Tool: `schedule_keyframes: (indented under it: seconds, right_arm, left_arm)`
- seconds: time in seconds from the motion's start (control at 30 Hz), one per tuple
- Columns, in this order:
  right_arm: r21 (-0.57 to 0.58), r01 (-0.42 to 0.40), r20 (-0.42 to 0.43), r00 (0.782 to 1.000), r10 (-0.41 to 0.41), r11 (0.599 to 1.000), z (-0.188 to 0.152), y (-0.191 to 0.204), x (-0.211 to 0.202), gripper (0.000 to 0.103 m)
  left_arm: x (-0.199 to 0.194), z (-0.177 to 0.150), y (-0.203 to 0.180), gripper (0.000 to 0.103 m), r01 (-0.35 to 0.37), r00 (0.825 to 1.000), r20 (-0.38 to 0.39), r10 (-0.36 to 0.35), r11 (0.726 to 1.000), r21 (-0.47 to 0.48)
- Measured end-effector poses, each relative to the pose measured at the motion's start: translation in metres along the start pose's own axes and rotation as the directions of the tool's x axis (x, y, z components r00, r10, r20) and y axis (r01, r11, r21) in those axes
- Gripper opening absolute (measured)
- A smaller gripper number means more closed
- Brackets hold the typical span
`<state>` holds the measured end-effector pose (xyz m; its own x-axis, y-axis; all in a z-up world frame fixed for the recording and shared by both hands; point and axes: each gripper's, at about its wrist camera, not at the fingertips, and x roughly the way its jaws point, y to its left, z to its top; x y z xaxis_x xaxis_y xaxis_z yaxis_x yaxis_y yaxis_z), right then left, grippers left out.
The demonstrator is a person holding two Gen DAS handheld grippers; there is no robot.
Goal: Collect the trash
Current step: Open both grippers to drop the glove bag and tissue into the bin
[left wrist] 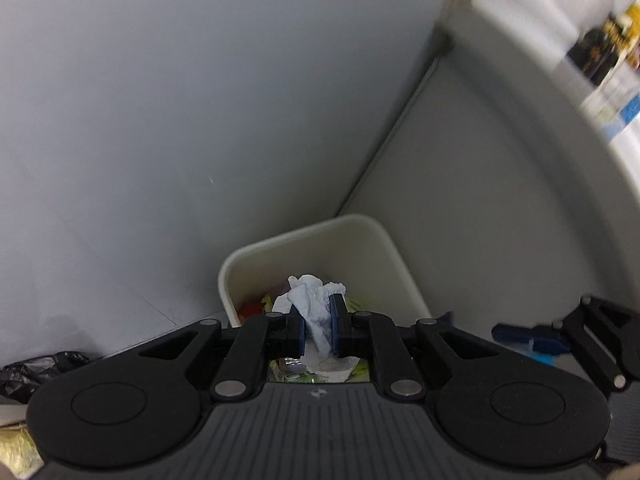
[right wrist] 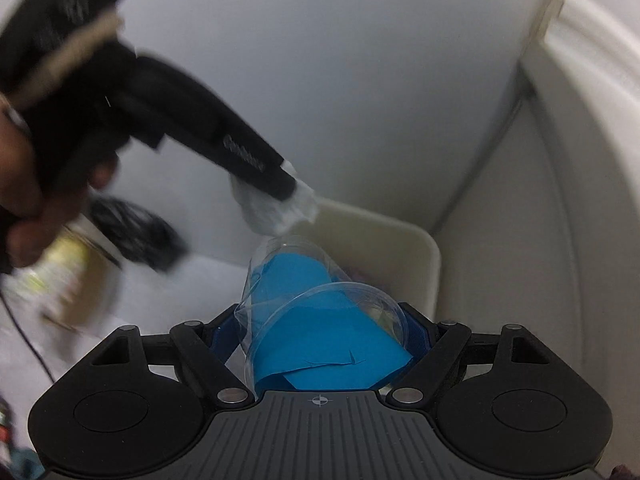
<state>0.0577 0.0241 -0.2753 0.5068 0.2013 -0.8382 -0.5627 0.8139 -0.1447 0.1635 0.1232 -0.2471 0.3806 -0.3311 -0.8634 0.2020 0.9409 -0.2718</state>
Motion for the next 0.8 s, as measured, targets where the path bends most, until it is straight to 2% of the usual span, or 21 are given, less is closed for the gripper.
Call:
schedule_keyframes:
  seconds: [0.23,0.43,0.47,0.53,0.6,0.7,0.8]
  right_arm:
    - [-0.080,0.063,-0.097,0.993,-0.071,0.995,-0.008,-0.008,0.067,0.082]
    - [-0.145,0.060,-0.125,0.989,-0.078,0.988,-0.012,-0.007,0.095,0.082]
    - [-0.147,0.050,-0.129,0.989,-0.070,0.988,-0.011,-0.007,0.098,0.083]
    - [-0.136,0.018,-0.148,0.988,-0.039,0.991,-0.013,-0.004,0.099,0.092]
    - [-0.118,0.005,-0.147,0.989,-0.022,0.993,-0.013,-0.004,0.099,0.095]
    - [-0.108,-0.011,-0.147,0.989,-0.005,0.994,-0.009,-0.007,0.104,0.097]
    - [-0.115,-0.017,-0.143,0.990,0.001,0.993,-0.006,-0.008,0.103,0.098]
  left_arm:
    - [0.080,0.005,0.001,0.013,0.006,0.995,-0.100,0.000,0.998,0.056]
    - [0.113,0.010,-0.001,0.017,-0.006,0.991,-0.135,0.016,0.997,0.075]
    - [0.115,0.010,-0.002,0.024,-0.006,0.990,-0.138,0.016,0.997,0.075]
    - [0.117,0.009,-0.002,0.033,-0.008,0.990,-0.139,0.019,0.997,0.079]
    - [0.118,0.007,-0.003,0.048,-0.005,0.990,-0.142,0.017,0.996,0.085]
    - [0.116,0.006,-0.005,0.063,-0.014,0.990,-0.139,0.027,0.996,0.093]
    - [0.112,0.005,-0.004,0.068,-0.021,0.990,-0.138,0.033,0.996,0.085]
